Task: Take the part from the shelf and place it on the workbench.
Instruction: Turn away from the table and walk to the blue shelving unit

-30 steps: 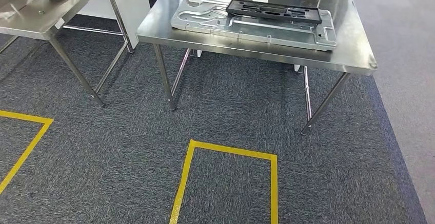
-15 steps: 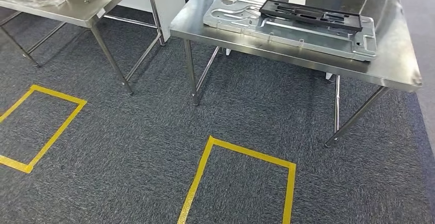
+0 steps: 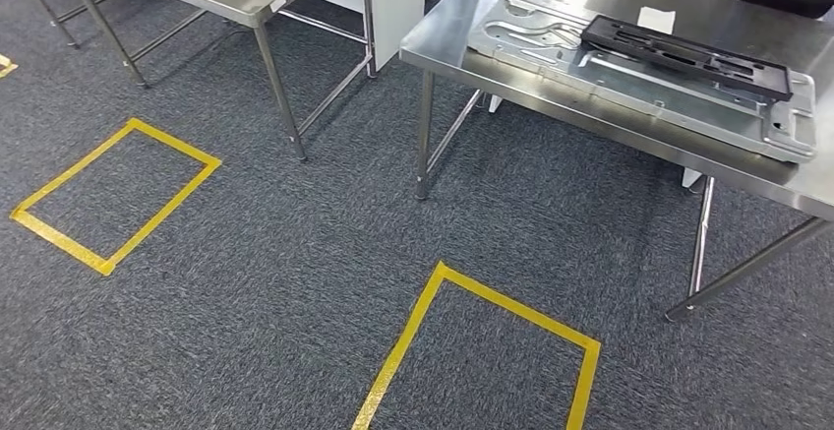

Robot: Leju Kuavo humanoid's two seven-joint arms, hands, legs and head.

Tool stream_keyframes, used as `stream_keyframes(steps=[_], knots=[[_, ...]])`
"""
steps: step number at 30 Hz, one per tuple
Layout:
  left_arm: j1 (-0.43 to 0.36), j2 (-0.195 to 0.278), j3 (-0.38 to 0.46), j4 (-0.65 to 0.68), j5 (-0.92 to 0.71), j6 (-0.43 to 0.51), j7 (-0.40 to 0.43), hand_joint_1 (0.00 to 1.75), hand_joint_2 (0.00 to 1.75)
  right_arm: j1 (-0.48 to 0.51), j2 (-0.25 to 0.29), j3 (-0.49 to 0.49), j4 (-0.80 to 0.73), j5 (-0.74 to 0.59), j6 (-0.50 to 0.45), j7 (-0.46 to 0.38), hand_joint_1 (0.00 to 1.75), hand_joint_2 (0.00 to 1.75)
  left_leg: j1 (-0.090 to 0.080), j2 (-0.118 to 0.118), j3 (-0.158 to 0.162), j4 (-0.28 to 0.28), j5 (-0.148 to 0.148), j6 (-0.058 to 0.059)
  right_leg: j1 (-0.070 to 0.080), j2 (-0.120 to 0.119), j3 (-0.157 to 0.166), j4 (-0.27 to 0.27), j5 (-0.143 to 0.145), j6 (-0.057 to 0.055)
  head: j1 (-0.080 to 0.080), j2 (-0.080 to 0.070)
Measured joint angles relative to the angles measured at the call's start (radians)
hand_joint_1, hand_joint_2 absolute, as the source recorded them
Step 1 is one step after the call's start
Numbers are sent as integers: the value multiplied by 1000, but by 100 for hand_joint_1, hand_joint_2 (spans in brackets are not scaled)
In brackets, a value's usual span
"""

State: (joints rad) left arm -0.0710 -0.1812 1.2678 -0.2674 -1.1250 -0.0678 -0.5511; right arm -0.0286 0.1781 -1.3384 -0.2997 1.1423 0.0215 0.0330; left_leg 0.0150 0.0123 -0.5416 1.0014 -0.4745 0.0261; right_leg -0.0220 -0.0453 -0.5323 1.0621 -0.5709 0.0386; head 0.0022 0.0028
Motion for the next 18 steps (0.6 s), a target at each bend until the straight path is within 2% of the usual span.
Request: stream_keyframes(steps=[1,2,3,4,5,6,8,9,10,12,13,14,15,16,17,18], knots=[[-1,0,0,0,-2,0,0,0,0,1,-1,0,1,2,0,2,0,0,-1,-9,-3,0,2,4,0,24,-28,61,-35,0,2,0],[-2,0,0,0,-3,-1,0,0,0,2,-1,0,1,5,0,4,0,0,-3,-19,-6,0,4,7,0,35,-63,132,-68,0,2,0],[-3,0,0,0,-5,-1,0,0,0,3,-2,0,2,8,-1,5,0,0,-6,-31,-8,1,5,8,0,40,-93,190,-87,-2,2,0],[-2,0,0,0,-6,-1,0,0,0,3,-2,0,3,10,-1,6,0,0,-8,-43,-9,2,5,9,1,41,-108,216,-84,-4,2,0],[-1,0,1,0,-6,-1,0,0,0,3,-2,0,3,12,0,6,0,0,-9,-57,-8,3,5,9,1,44,-105,204,-62,-7,2,0],[-1,0,1,0,-7,-1,0,0,0,3,-2,0,3,14,1,6,0,0,-10,-70,-7,4,5,8,1,49,-84,154,-24,-12,3,0],[-2,-2,1,0,-8,-2,0,0,0,5,-3,0,4,17,4,6,0,0,-12,-95,-7,8,4,5,2,92,-26,18,42,-26,2,0],[-3,-3,1,0,-8,-2,0,0,0,4,-4,0,4,19,4,6,0,0,-12,-105,-9,9,5,1,3,110,-7,-27,58,-31,2,0],[-4,-4,1,0,-8,-2,0,0,0,3,-5,0,5,20,5,6,0,0,-11,-115,-13,9,6,-5,4,124,2,-50,61,-34,2,0],[-3,-4,2,0,-8,-2,0,0,0,-1,-6,0,6,24,5,6,0,0,-8,-134,-19,6,10,-21,6,111,5,-58,62,-38,3,0],[-2,-4,3,0,-9,-2,0,0,0,-2,-6,0,6,26,6,6,0,0,-7,-129,-21,9,8,-27,5,99,9,-65,65,-42,3,0],[-2,-4,4,0,-9,-2,0,0,0,-2,-6,0,6,28,6,6,0,0,-8,-111,-28,24,-4,-32,3,86,13,-73,68,-48,2,0],[-2,-4,4,0,-9,-2,0,0,0,-1,-6,0,6,29,7,6,0,0,-8,-84,-44,60,-28,-37,1,71,16,-80,71,-53,-1,0],[-3,-4,4,0,-9,-2,0,0,0,2,-6,0,6,30,7,6,0,0,-7,-53,-69,116,-61,-41,2,55,18,-82,72,-56,-3,0],[-5,-4,5,0,-9,-2,0,0,0,4,-6,0,7,31,8,6,0,0,-5,-34,-102,185,-97,-45,3,40,18,-82,71,-59,-5,0],[-5,-4,5,0,-9,-2,0,0,0,5,-6,0,7,31,9,6,0,0,-2,-25,-131,248,-123,-50,4,25,17,-82,70,-59,-6,0]])
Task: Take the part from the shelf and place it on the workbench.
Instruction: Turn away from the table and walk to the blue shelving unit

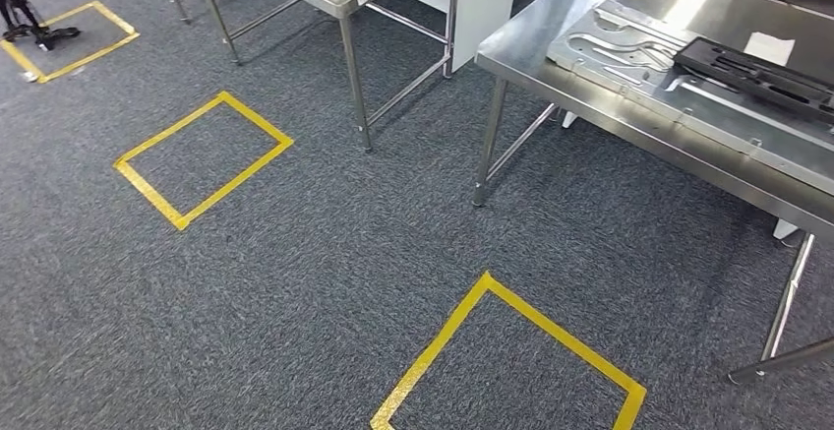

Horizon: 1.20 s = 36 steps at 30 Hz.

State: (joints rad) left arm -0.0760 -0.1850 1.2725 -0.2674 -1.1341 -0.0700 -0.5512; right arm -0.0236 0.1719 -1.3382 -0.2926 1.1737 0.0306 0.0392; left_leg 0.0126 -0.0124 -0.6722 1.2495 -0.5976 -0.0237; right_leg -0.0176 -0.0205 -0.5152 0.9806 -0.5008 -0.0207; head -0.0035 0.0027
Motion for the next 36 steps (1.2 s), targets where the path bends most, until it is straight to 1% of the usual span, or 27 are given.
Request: stream_keyframes(steps=[1,2,3,5,6,7,9,10,12,14,15,16,17,18,19,21,23,25,26,28,29,30,31,32,33,34,36], knots=[[1,0,0,0,0,0,0,0,0,0,0,0,0,0,2,0,0,0,3,4,-16,36,-8,-4,1,-14,0,1,-1,0,0,0],[2,0,0,0,0,0,0,0,0,0,0,0,1,0,4,0,0,0,5,7,-11,33,3,-6,1,-27,0,2,-2,1,0,0],[3,0,0,0,-1,0,0,0,0,-2,0,0,2,1,8,0,0,0,7,12,15,-12,32,-7,1,-39,1,4,-4,3,0,0],[1,0,0,0,-3,0,0,0,0,-3,0,0,4,2,13,1,0,0,5,48,95,-157,91,-2,4,-60,5,9,-10,11,-1,0],[0,0,0,0,-4,0,0,0,0,-4,0,0,5,3,14,3,0,0,3,64,123,-209,106,3,6,-68,8,11,-14,16,1,0],[-1,0,1,0,-6,0,0,0,0,-5,0,0,6,4,15,4,0,0,1,76,136,-237,111,9,8,-75,10,13,-16,22,2,0],[0,1,1,0,-8,0,0,0,0,-9,0,0,6,6,16,8,0,0,-4,64,133,-243,111,21,9,-90,15,11,-17,34,5,0],[1,1,1,0,-8,0,0,0,0,-11,0,0,7,6,16,9,0,0,-3,55,133,-247,115,27,6,-87,18,12,-20,41,6,0],[1,1,2,0,-8,0,0,0,0,-11,-1,0,7,7,16,10,0,0,1,35,134,-255,125,41,1,-47,5,48,-52,51,9,0],[-1,1,2,0,-9,0,0,0,0,-8,-1,0,7,8,16,10,0,0,1,16,131,-258,132,51,-1,3,-49,163,-121,54,12,0],[-1,1,2,0,-10,0,0,0,0,-7,-1,0,8,9,16,10,0,0,0,5,128,-257,133,53,-1,12,-83,231,-150,53,13,0],[-1,1,2,0,-11,0,0,0,0,-6,-1,0,8,10,16,11,0,0,-2,-7,127,-257,134,53,0,15,-108,280,-163,53,13,0],[0,1,2,0,-12,0,0,0,0,-5,-1,0,8,11,16,12,0,0,-4,-20,127,-256,134,54,0,17,-117,293,-153,51,13,0],[1,1,2,0,-13,0,0,0,0,-5,-1,0,9,13,16,12,0,0,-5,-34,127,-255,134,54,1,20,-107,265,-125,48,13,0],[1,1,2,0,-14,0,0,0,0,-5,-1,0,9,15,17,13,0,0,-5,-48,128,-254,134,54,2,29,-80,203,-83,43,14,0],[1,0,2,0,-16,0,0,0,0,-5,-3,0,9,18,19,14,0,0,-7,-71,128,-251,135,49,5,71,-22,69,-23,30,13,0],[0,0,2,0,-17,0,-1,0,0,-6,-6,0,9,19,20,14,0,0,-5,-90,122,-250,137,38,10,91,-2,16,-10,23,13,0],[1,0,2,0,-17,1,-2,0,0,-9,-6,0,10,20,20,14,0,0,-2,-107,117,-253,141,23,12,71,0,9,-4,15,14,0],[2,0,2,0,-17,1,-2,0,0,-10,-6,0,10,21,20,14,0,0,-2,-101,114,-248,137,19,10,59,4,2,0,9,14,0],[3,0,2,0,-17,1,-2,0,0,-8,-6,0,10,21,20,15,0,0,-4,-57,87,-188,97,13,4,32,9,-11,7,-4,11,0],[2,0,2,0,-18,1,-2,0,0,-5,-6,0,11,23,21,16,0,0,-3,-29,58,-126,61,11,5,17,10,-13,7,-7,10,0],[1,0,2,0,-19,1,-2,0,0,-3,-6,0,11,25,22,16,0,0,-1,-11,24,-55,25,7,5,3,9,-13,7,-9,9,0],[0,0,2,0,-20,1,-2,0,0,-2,-6,0,11,27,23,16,0,0,3,-2,-3,6,1,1,6,-11,8,-12,6,-9,8,0],[1,0,2,0,-21,1,-2,0,0,-1,-6,0,11,30,24,17,0,0,6,2,-16,37,-5,-3,6,-25,7,-11,5,-8,8,0],[2,0,2,0,-22,1,-2,0,0,-2,-6,0,12,32,24,17,0,0,10,6,-7,26,10,-8,5,-37,8,-10,3,-5,8,0],[3,1,2,0,-23,1,-2,0,0,-2,-5,0,12,34,25,17,0,0,14,14,23,-25,40,-11,3,-49,9,-7,0,-1,8,0],[1,2,2,0,-23,1,-2,0,0,-3,-5,0,12,36,27,17,0,0,18,50,101,-167,97,-15,3,-69,12,5,-10,13,8,0]])
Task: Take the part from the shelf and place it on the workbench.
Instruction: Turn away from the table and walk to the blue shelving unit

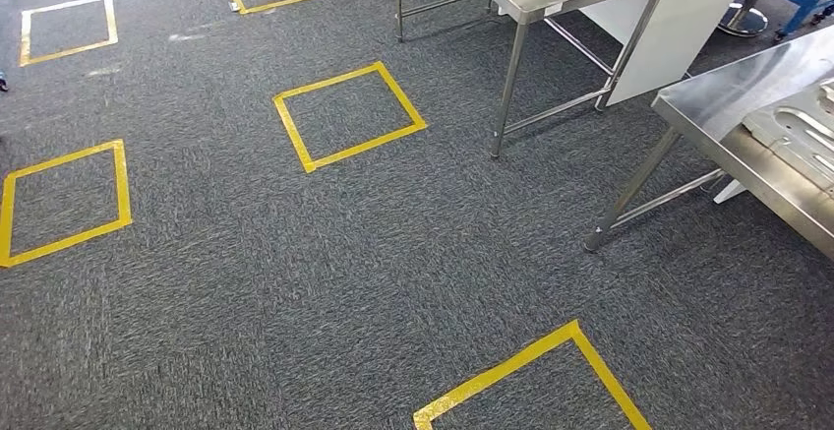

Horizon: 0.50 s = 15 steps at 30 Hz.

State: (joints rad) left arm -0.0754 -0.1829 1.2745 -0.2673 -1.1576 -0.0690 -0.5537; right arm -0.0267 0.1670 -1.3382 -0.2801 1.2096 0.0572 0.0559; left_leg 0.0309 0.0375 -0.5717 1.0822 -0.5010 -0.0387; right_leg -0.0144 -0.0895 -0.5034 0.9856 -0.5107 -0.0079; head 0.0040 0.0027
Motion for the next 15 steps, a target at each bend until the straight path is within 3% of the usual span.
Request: stream_keyframes(steps=[2,4,6,7,9,10,11,12,13,15], knots=[[-3,0,0,0,-1,0,0,0,0,-2,0,0,0,2,0,0,0,0,-3,18,33,-68,17,10,3,-14,2,9,-9,16,3,0],[-1,1,0,0,-2,0,0,0,0,-6,0,0,0,3,-1,0,0,0,-9,2,27,-69,16,27,1,-27,6,8,-10,30,6,0],[2,2,0,0,-2,1,0,0,0,-8,0,0,0,3,-1,0,0,0,-10,-16,27,-74,23,42,-6,-3,4,25,-28,42,8,0],[1,3,1,0,-3,1,0,0,0,-7,0,0,0,3,0,0,0,0,-9,-26,27,-76,27,49,-8,24,-10,60,-54,45,10,0],[-1,3,1,0,-3,1,-1,0,0,-4,0,0,0,3,2,0,0,0,-13,-47,23,-77,33,59,-7,73,-70,187,-126,44,12,0],[-1,3,1,0,-3,1,0,0,0,-3,0,0,0,3,3,0,0,0,-17,-59,21,-77,34,61,-5,82,-104,254,-152,42,13,0],[0,3,1,0,-4,1,0,0,0,-3,0,0,0,3,4,0,0,0,-21,-72,19,-76,35,63,-3,85,-128,294,-158,37,13,0],[1,3,1,0,-4,1,0,0,0,-3,0,0,0,3,4,0,0,0,-25,-86,19,-76,36,64,1,87,-134,297,-143,31,13,0],[1,3,1,0,-4,1,0,0,0,-3,0,0,0,3,4,0,0,0,-28,-100,21,-76,36,64,6,92,-120,258,-108,22,13,0],[0,2,1,0,-5,1,0,0,0,-2,-1,0,0,3,2,0,0,0,-32,-126,25,-76,36,64,18,128,-63,122,-29,-2,12,0]])
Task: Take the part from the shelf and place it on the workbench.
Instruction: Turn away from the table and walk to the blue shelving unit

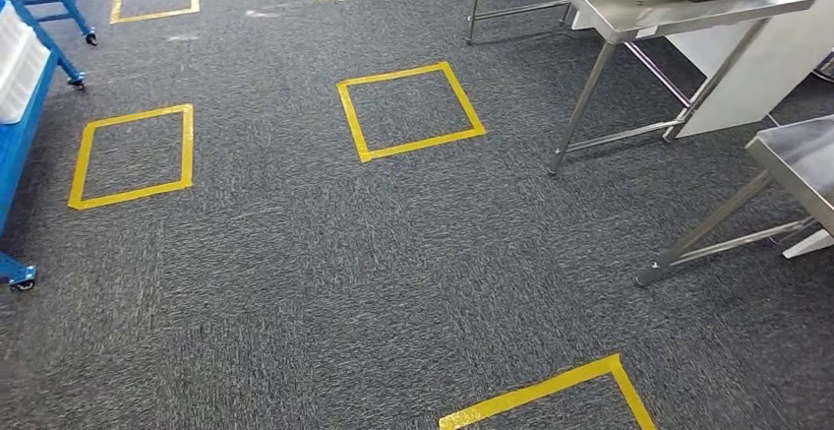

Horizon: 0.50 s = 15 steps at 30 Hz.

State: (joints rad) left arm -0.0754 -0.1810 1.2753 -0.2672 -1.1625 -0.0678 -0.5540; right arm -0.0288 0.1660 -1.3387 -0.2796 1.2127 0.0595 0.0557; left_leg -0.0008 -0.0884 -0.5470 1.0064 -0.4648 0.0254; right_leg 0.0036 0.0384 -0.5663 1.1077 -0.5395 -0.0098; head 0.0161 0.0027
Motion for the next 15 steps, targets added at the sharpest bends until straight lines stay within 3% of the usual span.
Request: stream_keyframes(steps=[1,3,5,7,9,11,12,13,15], knots=[[-2,-1,0,0,0,0,0,0,0,0,-2,0,0,0,-1,0,0,0,-1,-12,0,0,0,-1,5,19,24,-57,24,-10,0,0],[-3,-3,0,0,0,0,0,0,0,-1,-4,0,0,0,-1,0,0,0,2,-31,-5,-1,2,-8,10,35,40,-102,34,-22,1,0],[0,-2,0,0,0,0,0,0,0,-5,-4,0,0,0,-1,0,0,0,3,-43,-10,-1,5,-18,8,12,45,-116,41,-27,2,0],[2,-1,0,0,-1,0,0,0,0,-5,-3,0,0,0,-1,-1,0,0,-2,-5,-28,36,-21,-26,2,-14,57,-139,52,-32,0,0],[-1,0,0,0,-1,0,0,0,0,-1,-2,0,0,0,-1,-1,0,0,-1,51,-78,143,-83,-34,1,-44,62,-149,54,-36,-2,0],[-3,1,0,0,-1,0,0,0,0,2,-2,-1,0,1,-1,-2,0,0,8,72,-129,249,-126,-46,2,-75,60,-145,50,-36,-3,0],[-2,2,0,0,-1,0,0,0,0,2,-2,-1,0,2,0,-3,0,0,14,77,-133,260,-122,-53,0,-89,60,-141,46,-33,-3,0],[-1,3,0,0,-1,0,0,0,0,2,-2,-1,0,3,0,-3,0,0,20,83,-118,234,-100,-59,-3,-102,60,-136,41,-29,-3,0],[0,4,0,0,-1,0,0,0,0,0,-2,-1,0,5,0,-4,0,0,28,114,-52,111,-40,-68,-8,-125,61,-121,28,-16,-4,0]])
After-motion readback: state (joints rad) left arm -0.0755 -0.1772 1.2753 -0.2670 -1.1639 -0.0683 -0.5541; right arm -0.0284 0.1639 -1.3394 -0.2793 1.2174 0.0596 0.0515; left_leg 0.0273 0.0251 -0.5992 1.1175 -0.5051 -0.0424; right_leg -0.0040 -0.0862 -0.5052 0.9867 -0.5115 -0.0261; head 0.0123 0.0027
